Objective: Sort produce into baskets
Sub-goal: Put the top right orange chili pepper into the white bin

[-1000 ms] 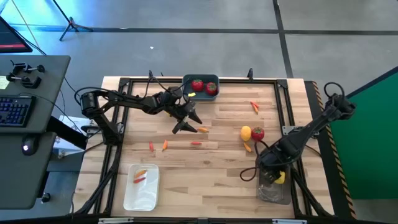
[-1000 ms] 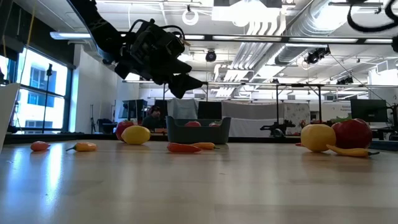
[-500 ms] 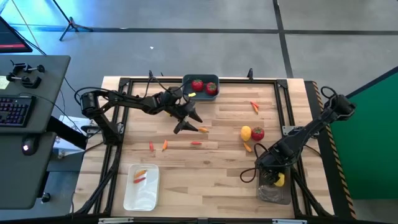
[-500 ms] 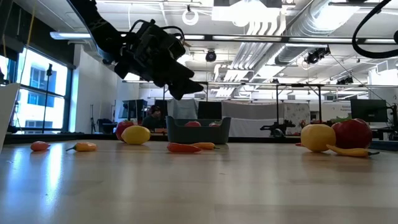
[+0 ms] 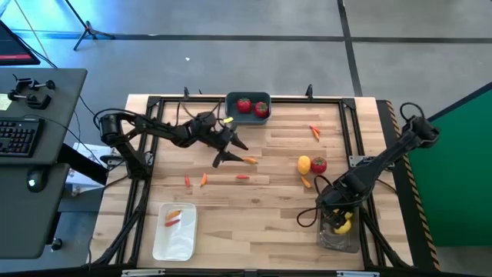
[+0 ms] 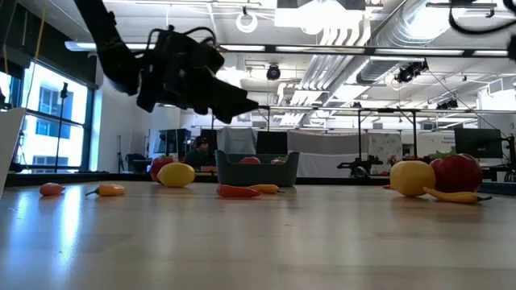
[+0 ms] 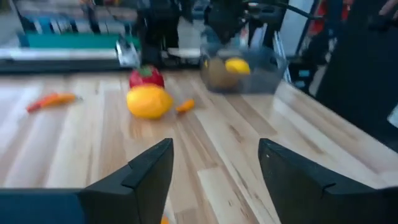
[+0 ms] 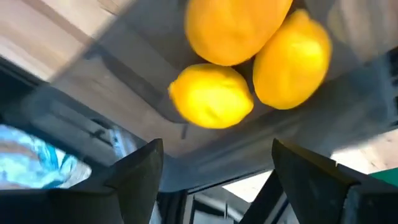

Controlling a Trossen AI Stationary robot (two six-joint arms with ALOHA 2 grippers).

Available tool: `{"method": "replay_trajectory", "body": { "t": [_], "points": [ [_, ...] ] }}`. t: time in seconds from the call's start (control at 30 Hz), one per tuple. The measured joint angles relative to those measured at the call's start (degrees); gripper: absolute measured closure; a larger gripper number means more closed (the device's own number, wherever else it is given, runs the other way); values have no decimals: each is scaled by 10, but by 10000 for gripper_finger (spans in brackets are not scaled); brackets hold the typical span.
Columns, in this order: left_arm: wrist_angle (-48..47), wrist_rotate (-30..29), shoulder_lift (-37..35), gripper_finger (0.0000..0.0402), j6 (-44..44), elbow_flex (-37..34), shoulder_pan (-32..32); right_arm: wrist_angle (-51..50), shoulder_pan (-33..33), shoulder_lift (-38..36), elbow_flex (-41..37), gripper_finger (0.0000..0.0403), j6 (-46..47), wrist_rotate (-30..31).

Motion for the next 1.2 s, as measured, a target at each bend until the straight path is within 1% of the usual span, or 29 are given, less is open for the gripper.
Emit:
{"method": "replay_trajectory", "body": {
  "t": [0.1, 0.23, 0.3, 0.37, 0.5, 0.63, 0.7, 0.83, 1.0, 1.13, 1.2],
  "points": [
    [59, -23, 0, 213, -22, -21, 0, -55, -6, 0, 62, 113, 0, 51],
    [76, -44, -10, 248, -25, -37, 0, -112, -31, 0, 124, 130, -1, 144],
    [76, -52, -17, 265, -25, -44, 0, -137, -57, -3, 135, 146, -2, 196],
    [75, -60, -26, 282, -22, -53, 0, -145, -93, -8, 134, 164, -24, 232],
    [75, -63, -53, 312, -21, -69, 1, -133, -178, -22, 113, 204, -114, 290],
    [80, -67, -88, 335, -22, -92, 1, -97, -281, -31, 72, 245, -221, 323],
    [80, -72, -105, 342, -22, -102, 1, -75, -336, -31, 50, 262, -273, 330],
    [79, -87, -133, 351, -26, -118, 1, 11, -454, -30, -1, 279, -365, 333],
    [78, -100, -147, 353, -36, -134, 1, 123, -575, -30, -51, 273, -455, 330],
    [77, -102, -147, 353, -40, -139, 1, 182, -642, -30, -91, 246, -487, 332],
    [78, -102, -147, 353, -40, -139, 1, 200, -668, -29, -112, 228, -489, 351]
  ]
}}
